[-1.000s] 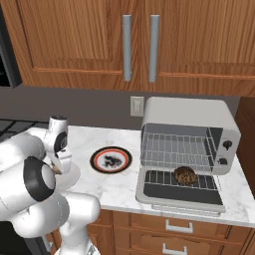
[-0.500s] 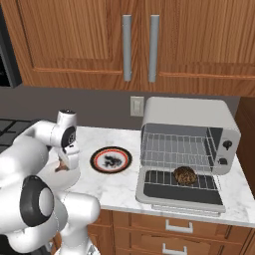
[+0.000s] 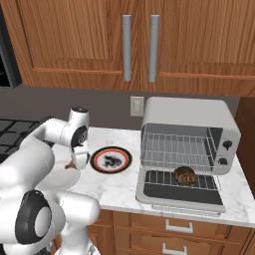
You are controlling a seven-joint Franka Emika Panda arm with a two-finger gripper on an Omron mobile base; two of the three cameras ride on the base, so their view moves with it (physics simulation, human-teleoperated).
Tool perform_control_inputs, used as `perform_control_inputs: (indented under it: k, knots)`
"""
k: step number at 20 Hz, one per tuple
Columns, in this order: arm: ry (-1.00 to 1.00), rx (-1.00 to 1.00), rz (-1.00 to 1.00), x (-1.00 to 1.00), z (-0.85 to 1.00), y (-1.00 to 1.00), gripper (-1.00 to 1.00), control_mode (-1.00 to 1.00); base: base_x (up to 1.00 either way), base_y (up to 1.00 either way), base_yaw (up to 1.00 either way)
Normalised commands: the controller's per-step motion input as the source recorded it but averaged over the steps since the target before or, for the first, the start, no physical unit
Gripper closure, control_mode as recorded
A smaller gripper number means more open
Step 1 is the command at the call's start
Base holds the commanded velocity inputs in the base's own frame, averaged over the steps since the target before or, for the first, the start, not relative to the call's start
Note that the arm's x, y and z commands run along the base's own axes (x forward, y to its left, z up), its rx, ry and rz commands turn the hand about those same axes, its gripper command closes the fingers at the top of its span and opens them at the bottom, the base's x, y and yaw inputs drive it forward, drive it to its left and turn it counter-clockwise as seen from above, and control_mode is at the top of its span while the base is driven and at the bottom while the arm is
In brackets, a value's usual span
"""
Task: Open the toaster oven door. Place the bread on the bottom rack in the toaster oven and place the chicken drumstick on the top rack.
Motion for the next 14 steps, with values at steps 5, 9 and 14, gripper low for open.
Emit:
perform_control_inputs:
  k: [5, 9, 14]
  knots:
    - [0.0, -0.04, -0.26, 0.14, 0.15, -0.5, 1.0, -1.0, 0.0, 0.0, 0.0]
    - [0.1, -0.1, -0.27, 0.17, 0.2, -0.57, 1.0, -1.0, 0.0, 0.0, 0.0]
    - [0.07, -0.08, -0.22, 0.12, 0.15, -0.6, 1.0, -1.0, 0.0, 0.0, 0.0]
